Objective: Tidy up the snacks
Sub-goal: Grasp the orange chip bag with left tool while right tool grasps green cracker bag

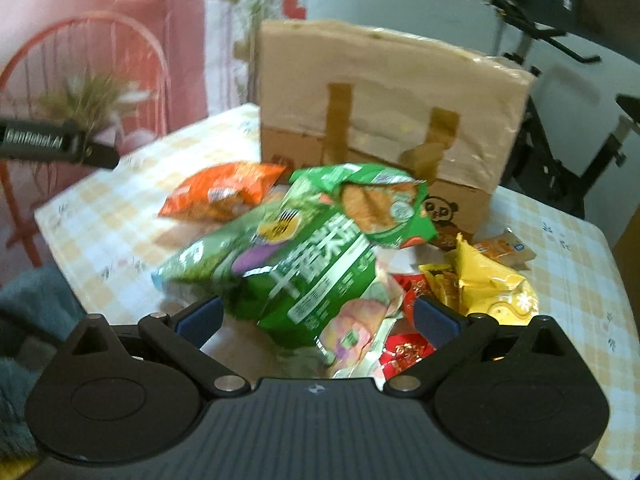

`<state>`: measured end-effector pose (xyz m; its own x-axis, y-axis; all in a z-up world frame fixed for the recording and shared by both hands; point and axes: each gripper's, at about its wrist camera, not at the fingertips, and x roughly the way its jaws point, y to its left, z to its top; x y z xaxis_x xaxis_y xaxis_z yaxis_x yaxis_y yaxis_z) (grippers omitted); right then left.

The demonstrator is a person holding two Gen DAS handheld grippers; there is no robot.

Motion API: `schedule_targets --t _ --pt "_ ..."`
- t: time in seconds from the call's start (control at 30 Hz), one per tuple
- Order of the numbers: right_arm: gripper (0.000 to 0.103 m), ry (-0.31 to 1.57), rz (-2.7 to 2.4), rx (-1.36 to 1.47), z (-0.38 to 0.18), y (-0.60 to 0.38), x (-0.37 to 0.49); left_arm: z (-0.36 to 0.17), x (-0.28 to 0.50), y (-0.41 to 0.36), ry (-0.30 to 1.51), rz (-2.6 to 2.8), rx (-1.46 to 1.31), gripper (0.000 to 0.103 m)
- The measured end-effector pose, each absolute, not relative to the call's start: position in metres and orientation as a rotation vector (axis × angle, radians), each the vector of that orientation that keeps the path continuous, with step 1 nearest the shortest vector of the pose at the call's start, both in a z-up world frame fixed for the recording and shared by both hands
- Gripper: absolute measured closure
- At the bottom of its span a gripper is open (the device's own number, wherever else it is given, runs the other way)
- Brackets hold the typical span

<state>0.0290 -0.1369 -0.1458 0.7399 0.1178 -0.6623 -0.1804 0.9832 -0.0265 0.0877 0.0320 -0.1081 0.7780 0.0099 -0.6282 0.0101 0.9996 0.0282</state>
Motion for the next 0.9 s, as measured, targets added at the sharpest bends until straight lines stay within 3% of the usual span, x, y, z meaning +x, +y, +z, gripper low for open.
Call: schedule_targets --t 0.33,0.67,0.9 --pt "0.0 0.742 0.288 -0.355 -0.177 -0.11 0.05 -0.119 0.089 0.031 0.7 0.004 0.03 0.005" --pt "0.002 0.66 0.229 -0.306 -0.189 -0.119 0.067 -0.131 0.099 0.033 0.741 0.0 0.0 0.005" --pt "0.022 0.604 0.243 -0.23 -0.182 -0.126 0.056 -0.139 0.115 0.037 0.742 -0.037 -0.037 0.005"
